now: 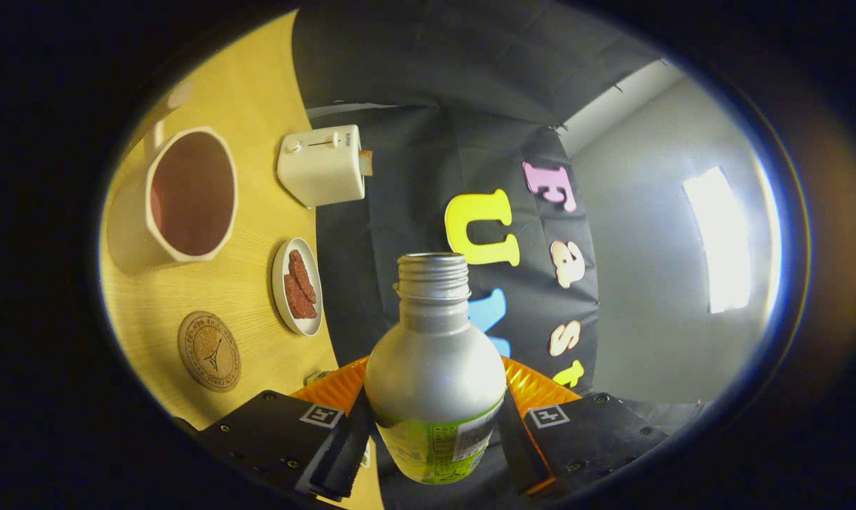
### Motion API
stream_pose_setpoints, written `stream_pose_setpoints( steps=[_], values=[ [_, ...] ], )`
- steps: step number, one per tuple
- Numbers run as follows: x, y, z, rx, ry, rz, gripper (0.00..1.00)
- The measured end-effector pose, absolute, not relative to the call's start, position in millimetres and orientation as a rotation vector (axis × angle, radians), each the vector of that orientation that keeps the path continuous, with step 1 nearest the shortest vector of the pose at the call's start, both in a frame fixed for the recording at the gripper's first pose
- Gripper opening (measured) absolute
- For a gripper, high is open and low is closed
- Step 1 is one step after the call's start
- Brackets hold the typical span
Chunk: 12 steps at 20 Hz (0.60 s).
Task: Take the bottle from table, then pour the juice into the cup, finally place the bottle on the coaster
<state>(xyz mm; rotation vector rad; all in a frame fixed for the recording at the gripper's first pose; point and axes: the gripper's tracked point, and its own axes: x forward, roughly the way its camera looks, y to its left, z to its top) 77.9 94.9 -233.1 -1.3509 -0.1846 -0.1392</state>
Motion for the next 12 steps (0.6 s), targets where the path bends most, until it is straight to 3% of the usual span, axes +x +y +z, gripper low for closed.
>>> stream_pose_setpoints(
  steps=[7,12],
  values=[
    [86,59,-236,-0.923,-0.037,-0.128,0.8],
    [97,53,-251,-0.569,0.023,-0.028,0.8]
  ],
)
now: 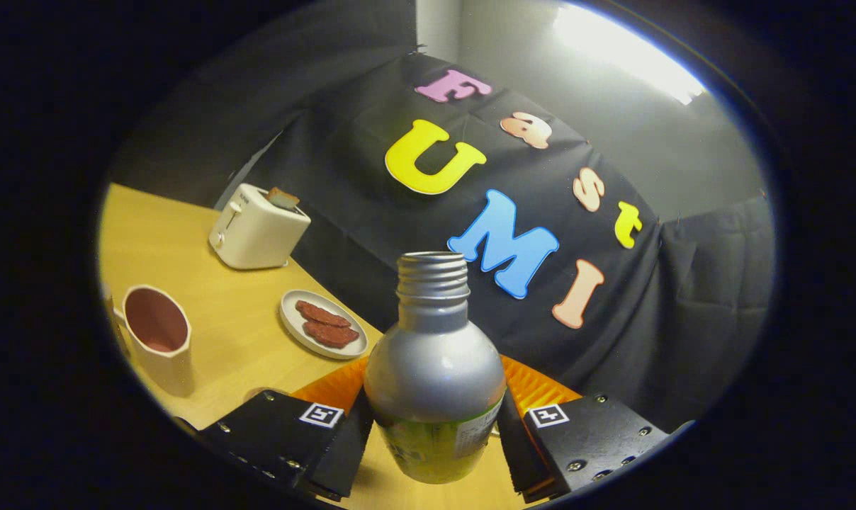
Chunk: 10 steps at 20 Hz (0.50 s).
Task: Take the bottle from table, then pour the juice into the cup, finally place the bottle on the coaster
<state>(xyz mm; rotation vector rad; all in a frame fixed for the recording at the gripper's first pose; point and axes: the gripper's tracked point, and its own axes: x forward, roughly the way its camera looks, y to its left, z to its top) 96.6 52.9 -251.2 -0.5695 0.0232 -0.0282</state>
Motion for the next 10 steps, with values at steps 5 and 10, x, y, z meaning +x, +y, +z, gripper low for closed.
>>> stream_pose_setpoints(
  steps=[5,10],
  values=[
    [95,58,-260,-0.347,0.052,0.067,0.8],
    [104,85,-277,-0.036,0.133,0.213,0.8]
  ],
)
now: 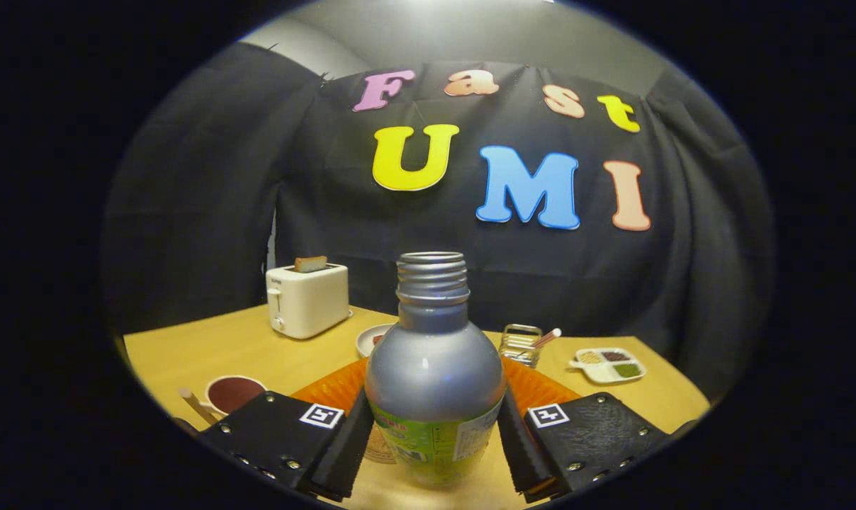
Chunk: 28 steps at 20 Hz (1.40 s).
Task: Take the bottle from table, then pour the juice into the cup, finally place the bottle on the coaster
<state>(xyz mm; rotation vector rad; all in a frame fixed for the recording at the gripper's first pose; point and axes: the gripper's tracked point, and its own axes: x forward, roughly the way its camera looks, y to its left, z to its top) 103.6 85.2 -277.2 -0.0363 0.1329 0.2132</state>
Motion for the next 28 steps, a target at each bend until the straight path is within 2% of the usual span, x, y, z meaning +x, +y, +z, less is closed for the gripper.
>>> stream_pose_setpoints(
  steps=[5,20,24,25,28],
  values=[
    [125,98,-293,0.047,0.148,0.223,0.8],
    [144,140,-333,-0.052,0.113,0.208,0.8],
    [140,136,-320,-0.042,0.081,0.185,0.86],
    [139,134,-314,-0.039,0.076,0.176,0.93],
    [125,134,-288,0.018,0.062,0.175,0.95]
  ],
)
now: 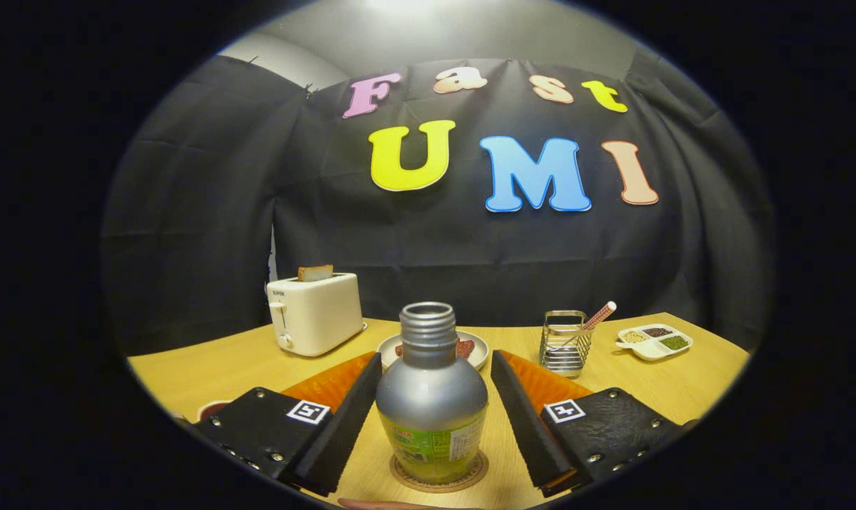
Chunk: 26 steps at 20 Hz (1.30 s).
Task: Take the bottle from table, then pour the juice into the cup, finally place the bottle on the coaster
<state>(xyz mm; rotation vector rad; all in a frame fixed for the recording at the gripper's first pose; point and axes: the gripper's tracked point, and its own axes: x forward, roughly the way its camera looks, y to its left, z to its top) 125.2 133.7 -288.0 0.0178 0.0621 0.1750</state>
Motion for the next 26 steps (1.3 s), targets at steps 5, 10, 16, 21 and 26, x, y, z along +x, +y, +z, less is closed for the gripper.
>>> stream_pose_setpoints(
  steps=[5,10,16,21,26],
  values=[
    [101,112,-218,0.044,-0.013,0.15,0.94],
    [98,67,-159,0.01,-0.024,0.085,0.94],
    [96,25,-90,0.069,-0.028,0.015,0.94],
    [95,-15,-55,0.057,-0.063,-0.074,0.94],
    [85,-26,-54,0.019,-0.042,-0.107,0.94]
  ],
)
